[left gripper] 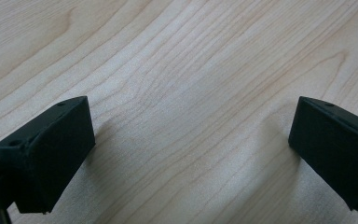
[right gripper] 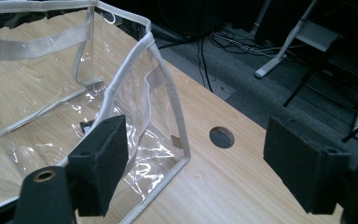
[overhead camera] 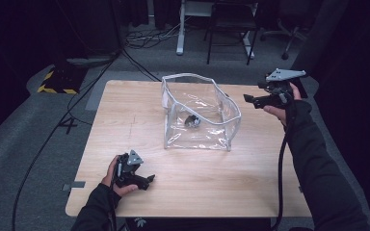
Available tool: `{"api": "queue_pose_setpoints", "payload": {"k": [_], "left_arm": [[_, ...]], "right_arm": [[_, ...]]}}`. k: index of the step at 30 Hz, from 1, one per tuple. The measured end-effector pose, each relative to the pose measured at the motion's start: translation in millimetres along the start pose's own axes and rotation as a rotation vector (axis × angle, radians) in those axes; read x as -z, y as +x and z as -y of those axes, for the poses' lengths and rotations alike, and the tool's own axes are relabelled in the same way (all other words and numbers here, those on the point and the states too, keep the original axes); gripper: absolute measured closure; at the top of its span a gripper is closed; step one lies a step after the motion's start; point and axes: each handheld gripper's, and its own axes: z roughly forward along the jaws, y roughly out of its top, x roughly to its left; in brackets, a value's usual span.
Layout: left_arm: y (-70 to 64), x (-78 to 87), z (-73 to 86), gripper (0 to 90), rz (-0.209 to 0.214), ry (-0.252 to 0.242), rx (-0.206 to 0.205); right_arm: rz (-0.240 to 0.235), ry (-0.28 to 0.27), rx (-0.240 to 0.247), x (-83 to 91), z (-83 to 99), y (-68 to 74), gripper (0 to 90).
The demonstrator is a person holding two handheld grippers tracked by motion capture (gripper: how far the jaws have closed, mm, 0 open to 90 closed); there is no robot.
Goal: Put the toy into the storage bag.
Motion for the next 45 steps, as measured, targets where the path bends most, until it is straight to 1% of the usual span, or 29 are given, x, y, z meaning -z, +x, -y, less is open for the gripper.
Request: {"api": "queue_pose_setpoints", "payload": {"k": [1, 3, 4, 5, 6, 7, 12, 15, 17, 18, 19, 20, 23, 27, 28, 31, 36, 37, 42, 45], "left_arm": [[-0.2, 0.0, 0.0, 0.4, -0.002, -0.002, 0.002], [0.1, -0.1, 0.0, 0.4, 0.0, -0.001, -0.001], [-0.1, -0.2, 0.0, 0.4, 0.0, -0.003, 0.001], [-0.1, -0.2, 0.0, 0.4, 0.0, -0.003, 0.001], [-0.2, -0.1, 0.0, 0.4, 0.0, -0.002, 0.003], [-0.2, -0.1, 0.0, 0.4, 0.0, -0.002, 0.003], [-0.1, -0.1, 0.0, 0.4, 0.0, -0.002, 0.002], [-0.1, -0.1, 0.0, 0.4, 0.0, -0.002, 0.002], [-0.1, -0.1, 0.0, 0.4, 0.0, -0.001, 0.002], [0.0, 0.0, 0.0, 0.4, 0.0, 0.0, 0.0], [0.0, 0.0, 0.0, 0.4, 0.0, 0.0, 0.0], [-0.1, -0.2, 0.0, 0.4, 0.0, -0.003, 0.001], [-0.1, -0.1, 0.0, 0.4, 0.001, -0.001, 0.0], [0.0, 0.0, 0.0, 0.4, 0.0, 0.0, 0.0], [0.0, -0.1, 0.0, 0.4, 0.0, -0.001, -0.001], [0.0, 0.0, 0.0, 0.4, 0.0, 0.0, 0.0], [0.0, 0.0, 0.0, 0.4, 0.0, 0.0, 0.0], [-0.3, -0.2, 0.0, 0.4, 0.001, -0.003, 0.004], [-0.1, -0.1, 0.0, 0.4, 0.0, -0.002, 0.002], [0.0, 0.0, 0.0, 0.4, 0.0, 0.0, 0.0]], "right_arm": [[0.009, 0.003, 0.0, 0.6, 1.0, -0.1, 22.8], [0.003, 0.002, -0.004, 1.2, 2.8, -0.7, 22.6], [0.007, 0.005, -0.014, 1.9, 3.6, -0.3, 22.5], [0.007, 0.005, -0.014, 1.9, 3.6, -0.3, 22.5], [0.017, 0.0, -0.005, 3.5, 5.0, -0.8, 22.7], [0.012, -0.006, -0.006, 4.1, 6.1, -1.7, 22.7], [0.022, 0.0, -0.008, 7.2, 11.1, -2.7, 22.8], [0.019, 0.001, -0.009, 7.7, 15.1, -2.8, 23.0], [0.016, 0.008, -0.01, 7.2, 17.7, -2.6, 23.2], [0.023, 0.016, -0.014, 7.2, 18.8, -1.7, 23.1], [0.023, 0.016, -0.014, 7.2, 18.8, -1.7, 23.1], [0.032, 0.012, 0.0, 7.9, 20.7, -1.5, 23.1], [0.026, 0.008, -0.007, 9.3, 22.2, -2.0, 23.1], [0.035, 0.011, -0.004, 11.2, 27.1, -1.3, 23.1], [0.032, 0.014, -0.008, 11.2, 28.3, -0.8, 23.0], [0.031, 0.017, 0.001, 11.1, 31.8, 0.1, 23.0], [0.028, 0.022, 0.003, 9.5, 38.7, 2.1, 23.1], [0.027, 0.026, -0.004, 9.2, 39.9, 2.3, 23.1], [0.022, 0.032, 0.002, 7.5, 48.2, 4.6, 23.2], [0.017, 0.046, 0.0, 5.7, 54.4, 6.2, 23.2]]}}
